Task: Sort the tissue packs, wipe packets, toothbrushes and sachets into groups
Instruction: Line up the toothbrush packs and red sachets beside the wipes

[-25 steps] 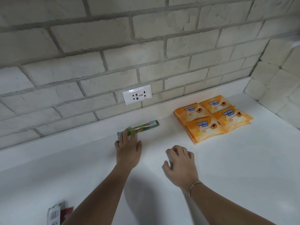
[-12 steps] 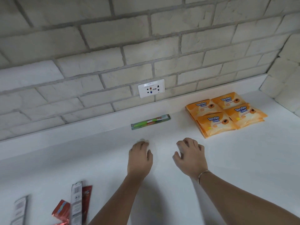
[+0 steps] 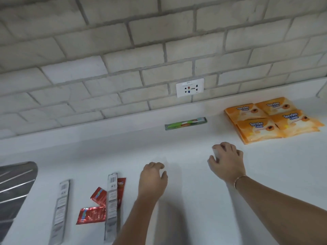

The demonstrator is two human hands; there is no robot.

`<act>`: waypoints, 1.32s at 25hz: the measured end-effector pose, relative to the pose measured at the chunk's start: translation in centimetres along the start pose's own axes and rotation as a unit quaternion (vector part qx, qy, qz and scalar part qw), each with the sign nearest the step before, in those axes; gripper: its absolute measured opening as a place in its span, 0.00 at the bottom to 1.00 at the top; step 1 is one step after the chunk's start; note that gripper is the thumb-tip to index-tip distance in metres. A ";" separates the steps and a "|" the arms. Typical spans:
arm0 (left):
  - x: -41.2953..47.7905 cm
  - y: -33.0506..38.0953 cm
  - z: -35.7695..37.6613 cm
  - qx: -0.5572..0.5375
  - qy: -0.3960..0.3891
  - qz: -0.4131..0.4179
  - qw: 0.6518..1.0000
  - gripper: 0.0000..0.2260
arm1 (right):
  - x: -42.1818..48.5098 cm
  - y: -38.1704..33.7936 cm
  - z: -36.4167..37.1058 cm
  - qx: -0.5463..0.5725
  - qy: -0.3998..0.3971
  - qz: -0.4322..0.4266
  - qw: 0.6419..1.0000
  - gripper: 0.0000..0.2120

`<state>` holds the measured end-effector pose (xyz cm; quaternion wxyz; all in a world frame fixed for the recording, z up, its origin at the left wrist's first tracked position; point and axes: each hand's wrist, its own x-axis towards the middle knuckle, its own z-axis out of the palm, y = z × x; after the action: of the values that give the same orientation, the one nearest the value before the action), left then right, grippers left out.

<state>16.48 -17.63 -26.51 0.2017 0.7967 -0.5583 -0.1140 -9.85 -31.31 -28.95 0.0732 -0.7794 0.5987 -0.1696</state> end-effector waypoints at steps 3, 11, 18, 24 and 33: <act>-2.2 -3.4 -3.2 0.111 0.082 -0.092 0.986 0.16 | -0.1 -0.4 0.1 -0.005 0.004 -0.005 1.000 0.13; -6.8 -8.2 -6.2 0.046 0.066 -0.288 0.954 0.11 | -0.4 -0.3 0.5 -0.007 0.008 -0.009 1.000 0.14; -5.8 -6.7 -8.5 -0.023 0.076 -0.237 0.968 0.05 | -0.5 -0.6 0.5 -0.004 0.015 -0.015 1.000 0.14; -1.9 -2.4 -5.4 -0.108 -0.037 -0.062 0.992 0.14 | -0.5 -0.5 0.6 0.002 0.016 -0.009 1.000 0.13; -3.5 1.3 2.0 0.111 0.082 0.003 0.990 0.11 | -0.3 -0.5 0.5 0.008 0.008 -0.006 1.000 0.14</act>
<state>13.33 -15.12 -27.91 0.1572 0.8189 -0.5518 0.0154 -9.31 -30.96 -29.33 0.0735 -0.7810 0.5931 -0.1811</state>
